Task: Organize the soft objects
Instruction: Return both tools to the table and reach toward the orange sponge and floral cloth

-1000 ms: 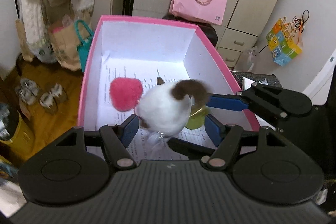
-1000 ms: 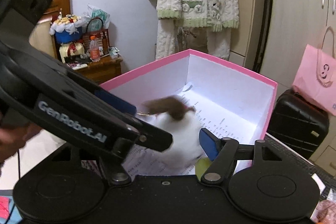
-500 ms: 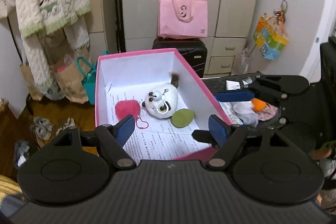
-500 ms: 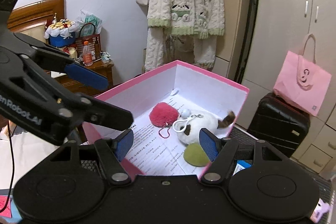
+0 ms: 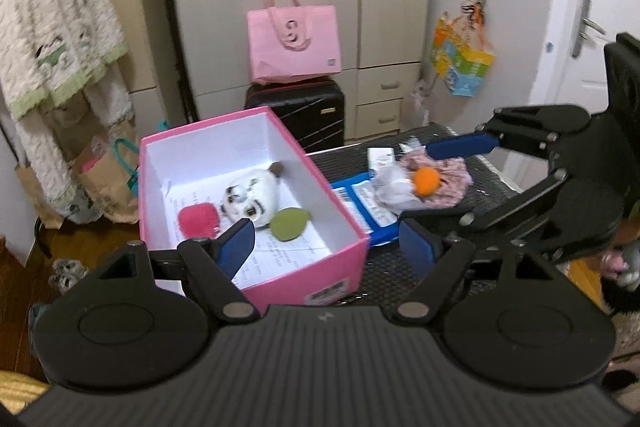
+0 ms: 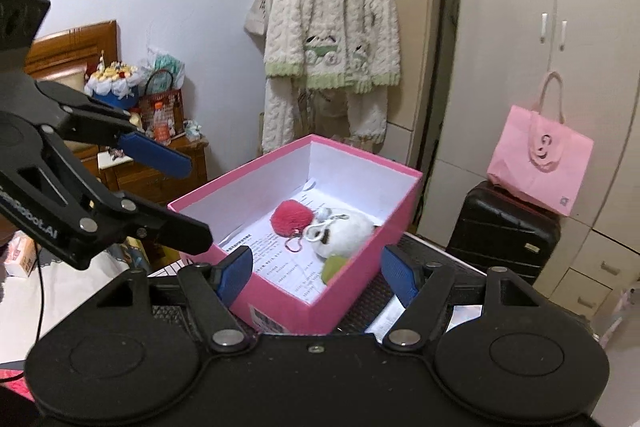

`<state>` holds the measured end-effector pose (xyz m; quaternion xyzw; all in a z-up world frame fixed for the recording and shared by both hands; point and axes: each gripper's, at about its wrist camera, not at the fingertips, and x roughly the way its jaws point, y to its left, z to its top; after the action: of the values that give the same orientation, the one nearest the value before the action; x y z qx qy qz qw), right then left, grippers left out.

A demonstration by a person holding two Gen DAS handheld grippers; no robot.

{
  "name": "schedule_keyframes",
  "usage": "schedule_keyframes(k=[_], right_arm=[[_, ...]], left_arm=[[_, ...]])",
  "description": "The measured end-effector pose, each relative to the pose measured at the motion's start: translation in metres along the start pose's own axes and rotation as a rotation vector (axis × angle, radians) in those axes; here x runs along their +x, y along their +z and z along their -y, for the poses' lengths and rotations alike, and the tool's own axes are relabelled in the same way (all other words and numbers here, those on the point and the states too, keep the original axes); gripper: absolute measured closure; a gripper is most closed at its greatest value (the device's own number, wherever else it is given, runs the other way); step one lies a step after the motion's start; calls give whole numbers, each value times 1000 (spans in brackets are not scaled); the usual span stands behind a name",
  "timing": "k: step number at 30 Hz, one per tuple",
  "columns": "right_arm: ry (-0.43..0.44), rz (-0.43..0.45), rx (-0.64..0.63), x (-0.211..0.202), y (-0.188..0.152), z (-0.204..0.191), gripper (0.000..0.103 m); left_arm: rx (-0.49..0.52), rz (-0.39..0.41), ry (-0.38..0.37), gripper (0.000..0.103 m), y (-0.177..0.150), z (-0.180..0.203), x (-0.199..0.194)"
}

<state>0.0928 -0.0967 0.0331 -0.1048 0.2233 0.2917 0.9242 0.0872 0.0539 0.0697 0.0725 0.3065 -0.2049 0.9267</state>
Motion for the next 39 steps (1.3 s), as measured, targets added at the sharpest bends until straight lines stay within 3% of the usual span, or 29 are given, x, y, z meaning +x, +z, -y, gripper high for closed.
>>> schedule_keyframes(k=[8,13,19,26,31,39], right_arm=[[-63,67,41,-46,-29,43,26],[-118,66,35,-49,-63,65,26],[-162,45,43,-40,-90,94,26],[-167,31,-8,-17,-115,123,26],[-174,11,-83,10,-125,136,26],[-164,-39,-290,53,-134,147,26]], left_arm=[[84,-1,-97,24,3,44,17],[110,-26,-106,24,5,67,48],[115,-40,-125,24,10,84,86],[138,-6,-117,24,15,102,124],[112,-5,-158,28,20,108,152],[118,13,-173,49,23,125,199]])
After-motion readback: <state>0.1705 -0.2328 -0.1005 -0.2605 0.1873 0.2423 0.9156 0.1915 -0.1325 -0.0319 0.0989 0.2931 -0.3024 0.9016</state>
